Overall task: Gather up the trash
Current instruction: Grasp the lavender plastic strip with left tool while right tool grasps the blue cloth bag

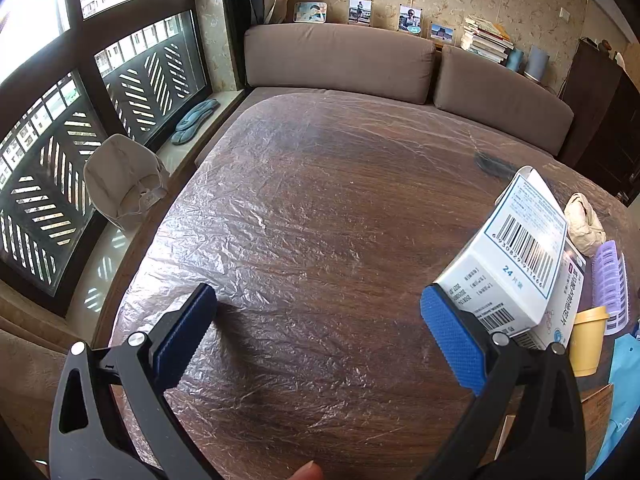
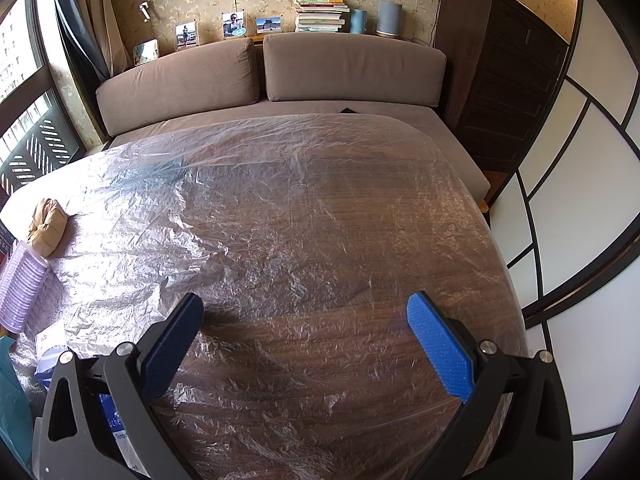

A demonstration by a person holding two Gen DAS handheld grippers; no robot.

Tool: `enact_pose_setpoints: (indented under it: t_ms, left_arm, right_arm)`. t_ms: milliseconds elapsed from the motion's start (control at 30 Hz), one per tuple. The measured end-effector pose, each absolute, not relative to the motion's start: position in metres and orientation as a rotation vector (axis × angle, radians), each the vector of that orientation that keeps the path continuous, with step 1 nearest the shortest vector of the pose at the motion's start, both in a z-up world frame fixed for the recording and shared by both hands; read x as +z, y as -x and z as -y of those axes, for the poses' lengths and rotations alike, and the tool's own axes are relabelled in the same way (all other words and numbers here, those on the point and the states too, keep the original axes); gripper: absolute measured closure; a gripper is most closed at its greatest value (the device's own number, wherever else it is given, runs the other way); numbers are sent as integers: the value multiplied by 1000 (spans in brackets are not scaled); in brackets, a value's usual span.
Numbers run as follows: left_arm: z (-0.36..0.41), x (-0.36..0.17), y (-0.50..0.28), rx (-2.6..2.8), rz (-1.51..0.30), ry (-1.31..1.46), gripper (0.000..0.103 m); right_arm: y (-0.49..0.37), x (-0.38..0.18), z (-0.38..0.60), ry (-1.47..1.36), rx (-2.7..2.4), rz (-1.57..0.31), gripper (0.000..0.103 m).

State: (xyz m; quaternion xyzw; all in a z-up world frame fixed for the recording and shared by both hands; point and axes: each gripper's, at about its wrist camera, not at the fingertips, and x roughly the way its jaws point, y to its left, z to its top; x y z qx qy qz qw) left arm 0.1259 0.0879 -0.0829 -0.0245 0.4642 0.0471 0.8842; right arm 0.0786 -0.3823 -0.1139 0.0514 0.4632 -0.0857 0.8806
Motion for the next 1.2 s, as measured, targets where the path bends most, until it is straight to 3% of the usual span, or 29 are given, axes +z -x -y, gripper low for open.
enact_pose_setpoints:
  t_ms: [500,667,833,1200]
  left_arm:
    - [-94,-78,-121,138,-979,59,1]
    - [-87,-10,-78,126,-753,0,1]
    - [-42,24,-66,-60,-732,-131,1]
    - [-18,-9,-31,-200,-857,-112,1]
  right_arm:
    - [-71,-104,384,-112,-167,-956,4]
    - [-1,-34,358,-193,-82,-782,4]
    - [43,-17,288,-358,203,-859,4]
    - [48,-49,217,-331,154,-980,4]
